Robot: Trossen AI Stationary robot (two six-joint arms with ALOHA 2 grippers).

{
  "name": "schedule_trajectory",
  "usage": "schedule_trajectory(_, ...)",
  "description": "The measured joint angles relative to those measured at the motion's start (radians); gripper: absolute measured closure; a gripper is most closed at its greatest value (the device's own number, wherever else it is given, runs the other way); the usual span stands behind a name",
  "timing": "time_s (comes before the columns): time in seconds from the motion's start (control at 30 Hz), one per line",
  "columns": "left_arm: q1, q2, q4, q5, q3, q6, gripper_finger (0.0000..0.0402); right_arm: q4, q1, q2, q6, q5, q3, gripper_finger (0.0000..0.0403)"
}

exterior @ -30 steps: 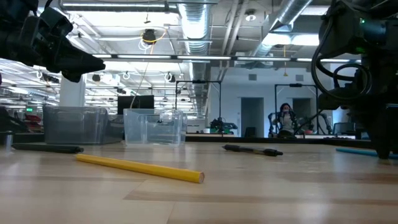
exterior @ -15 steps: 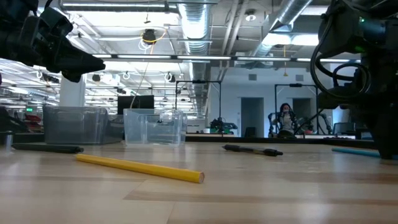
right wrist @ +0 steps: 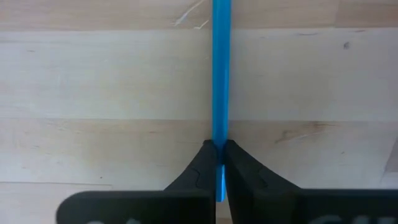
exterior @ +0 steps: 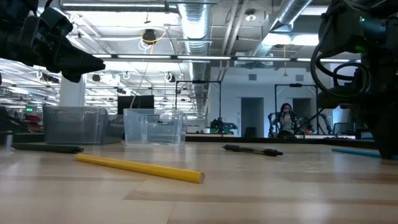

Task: Sort pens & pencils
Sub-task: Put the blue pencil into the transparent bin

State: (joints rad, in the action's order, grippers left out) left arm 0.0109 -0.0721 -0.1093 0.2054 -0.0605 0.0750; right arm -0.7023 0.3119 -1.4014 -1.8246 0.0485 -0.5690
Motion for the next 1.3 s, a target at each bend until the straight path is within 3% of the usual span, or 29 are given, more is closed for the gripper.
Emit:
schedule_trajectory(0.6, 0.0, 0.0, 0.0, 0.0, 0.0, -0.007, 0.0319, -0.027, 0.0, -0.009, 0.029, -0.002, -0.082, 0.037)
schedule_trajectory(0.93, 0.0, 0.0, 0.0, 0.0, 0.0, -0.026, 0.0319, -0.037, -0.03, -0.006, 0.116, -0.077, -0.144, 0.0388)
schedule_trajectory(1.3, 0.0, 0.0, 0.0, 0.0, 0.0, -0.026, 0.0319, -0.047, -0.109, -0.005, 0.228, -0.08, -0.148, 0.0352)
